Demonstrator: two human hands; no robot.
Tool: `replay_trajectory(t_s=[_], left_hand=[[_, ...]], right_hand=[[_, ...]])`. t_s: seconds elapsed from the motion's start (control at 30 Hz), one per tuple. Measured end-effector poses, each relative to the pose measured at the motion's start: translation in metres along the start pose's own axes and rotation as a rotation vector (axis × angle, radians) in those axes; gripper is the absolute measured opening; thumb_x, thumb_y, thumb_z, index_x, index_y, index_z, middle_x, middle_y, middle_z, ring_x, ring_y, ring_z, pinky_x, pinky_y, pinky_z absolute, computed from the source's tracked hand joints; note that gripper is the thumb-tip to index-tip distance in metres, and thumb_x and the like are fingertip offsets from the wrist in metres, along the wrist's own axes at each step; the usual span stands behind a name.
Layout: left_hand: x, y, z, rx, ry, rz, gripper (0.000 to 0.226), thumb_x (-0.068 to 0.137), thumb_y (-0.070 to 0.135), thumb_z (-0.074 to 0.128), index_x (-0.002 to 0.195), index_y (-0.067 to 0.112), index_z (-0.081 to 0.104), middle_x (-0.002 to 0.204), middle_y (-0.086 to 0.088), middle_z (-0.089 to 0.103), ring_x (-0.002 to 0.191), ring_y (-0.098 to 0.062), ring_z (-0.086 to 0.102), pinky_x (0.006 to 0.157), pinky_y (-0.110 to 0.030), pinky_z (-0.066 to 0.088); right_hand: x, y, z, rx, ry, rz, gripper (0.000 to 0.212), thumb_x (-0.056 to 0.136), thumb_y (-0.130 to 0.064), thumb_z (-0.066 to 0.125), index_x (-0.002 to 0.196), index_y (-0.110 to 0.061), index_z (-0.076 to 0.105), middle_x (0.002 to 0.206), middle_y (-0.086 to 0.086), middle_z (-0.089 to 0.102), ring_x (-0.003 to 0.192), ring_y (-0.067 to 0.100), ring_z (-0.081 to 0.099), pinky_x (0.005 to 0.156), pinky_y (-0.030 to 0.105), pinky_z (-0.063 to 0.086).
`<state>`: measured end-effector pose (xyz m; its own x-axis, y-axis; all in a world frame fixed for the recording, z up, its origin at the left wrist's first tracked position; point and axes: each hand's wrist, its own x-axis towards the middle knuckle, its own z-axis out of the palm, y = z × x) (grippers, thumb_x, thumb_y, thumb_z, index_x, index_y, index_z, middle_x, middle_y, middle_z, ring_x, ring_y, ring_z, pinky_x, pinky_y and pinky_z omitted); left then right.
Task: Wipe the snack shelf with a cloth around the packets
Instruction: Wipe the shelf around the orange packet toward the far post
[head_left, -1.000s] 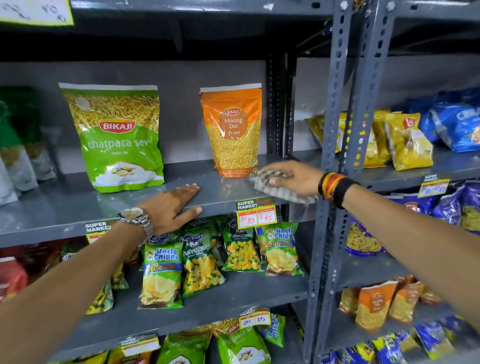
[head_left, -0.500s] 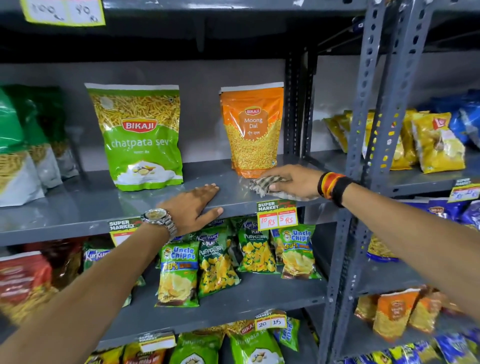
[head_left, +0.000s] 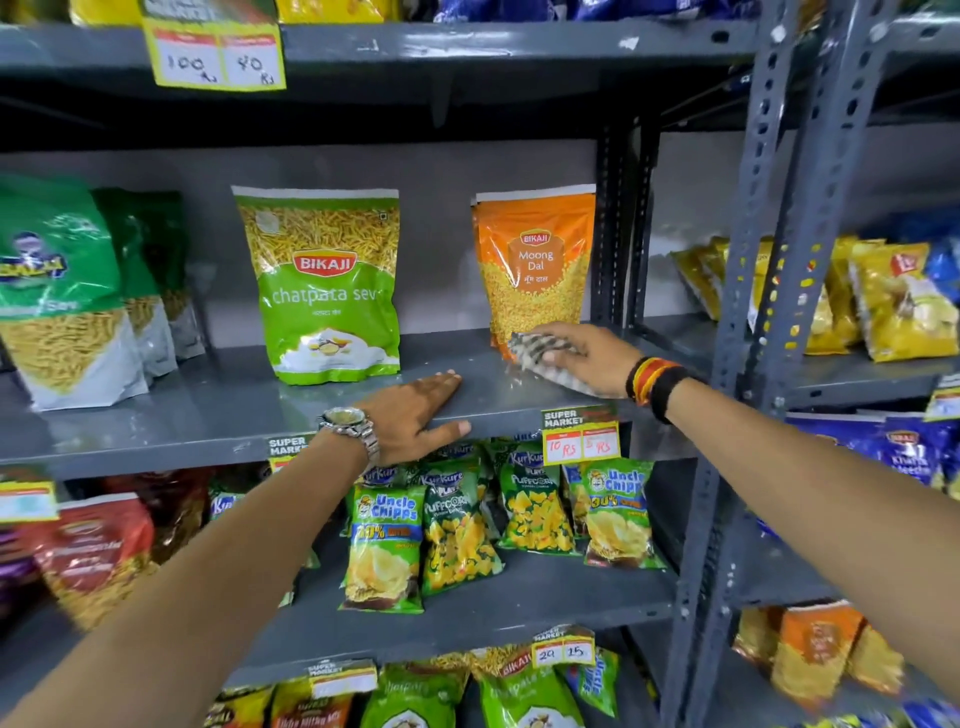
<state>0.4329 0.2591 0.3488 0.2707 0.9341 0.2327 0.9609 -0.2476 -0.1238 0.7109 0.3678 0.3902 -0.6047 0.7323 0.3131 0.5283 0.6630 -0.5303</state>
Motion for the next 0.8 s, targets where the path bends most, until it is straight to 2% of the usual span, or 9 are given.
replay_trajectory(t_s=[0.07, 0.17, 0.33, 0.43, 0.53, 0.67, 0.8], left_hand=[[-0.011, -0.013, -0.004, 0.024, 0.017, -0.019, 0.097, 0.089, 0.081, 0.021, 0.160, 0.016, 0.021, 0.165, -0.007, 0.030, 0.147, -0.023, 0.036, 0.120, -0.034, 0.027], [-0.031, -0.032, 0.000, 0.055, -0.001, -0.054, 0.107, 0.082, 0.089, 0.009, 0.160, 0.016, 0.022, 0.164, -0.007, 0.031, 0.146, -0.023, 0.038, 0.120, -0.038, 0.032], [-0.041, -0.035, 0.012, 0.031, 0.053, -0.116, 0.094, 0.088, 0.081, 0.012, 0.158, 0.021, 0.027, 0.163, -0.003, 0.035, 0.141, -0.025, 0.045, 0.112, -0.043, 0.042], [-0.042, -0.032, 0.008, 0.020, 0.037, -0.125, 0.099, 0.086, 0.083, 0.009, 0.158, 0.017, 0.028, 0.163, -0.005, 0.034, 0.144, -0.025, 0.041, 0.116, -0.041, 0.036], [-0.048, -0.015, 0.015, 0.019, 0.131, -0.148, 0.094, 0.091, 0.076, 0.008, 0.159, 0.013, 0.025, 0.167, -0.008, 0.024, 0.153, -0.023, 0.023, 0.125, -0.042, 0.021], [-0.067, 0.038, 0.050, 0.057, 0.310, 0.001, 0.077, 0.103, 0.059, 0.021, 0.158, 0.007, 0.023, 0.168, -0.014, 0.016, 0.156, -0.025, 0.008, 0.127, -0.046, 0.010], [-0.078, 0.077, 0.107, 0.052, 0.312, 0.115, 0.073, 0.103, 0.050, 0.034, 0.159, 0.005, 0.021, 0.169, -0.015, 0.011, 0.157, -0.027, 0.004, 0.126, -0.051, 0.009]], right_hand=[[0.004, 0.005, 0.004, -0.066, -0.009, 0.051, 0.040, 0.099, -0.019, 0.051, 0.138, -0.026, 0.050, 0.141, 0.005, 0.053, 0.129, 0.025, 0.050, 0.102, 0.031, 0.038], [-0.003, 0.006, 0.025, -0.132, -0.024, 0.048, 0.040, 0.098, -0.020, 0.051, 0.137, -0.032, 0.050, 0.138, 0.004, 0.056, 0.123, 0.027, 0.054, 0.101, 0.036, 0.045], [-0.041, -0.026, 0.047, -0.078, -0.132, -0.104, 0.042, 0.099, -0.024, 0.049, 0.139, -0.035, 0.045, 0.144, -0.002, 0.050, 0.131, 0.018, 0.046, 0.109, 0.038, 0.039], [-0.077, -0.038, 0.053, -0.040, -0.118, -0.157, 0.043, 0.100, -0.028, 0.048, 0.140, -0.041, 0.042, 0.148, -0.006, 0.046, 0.133, 0.010, 0.042, 0.109, 0.033, 0.035], [-0.115, -0.028, 0.064, 0.017, -0.042, -0.158, 0.043, 0.100, -0.028, 0.048, 0.140, -0.041, 0.041, 0.146, -0.011, 0.047, 0.131, 0.006, 0.044, 0.108, 0.029, 0.038], [-0.147, 0.017, 0.096, -0.006, -0.047, -0.081, 0.043, 0.101, -0.029, 0.046, 0.142, -0.039, 0.040, 0.146, -0.009, 0.047, 0.132, 0.010, 0.044, 0.106, 0.025, 0.037], [-0.146, 0.067, 0.134, -0.058, -0.095, 0.047, 0.044, 0.101, -0.027, 0.045, 0.143, -0.038, 0.039, 0.147, -0.001, 0.048, 0.133, 0.022, 0.046, 0.104, 0.034, 0.041]])
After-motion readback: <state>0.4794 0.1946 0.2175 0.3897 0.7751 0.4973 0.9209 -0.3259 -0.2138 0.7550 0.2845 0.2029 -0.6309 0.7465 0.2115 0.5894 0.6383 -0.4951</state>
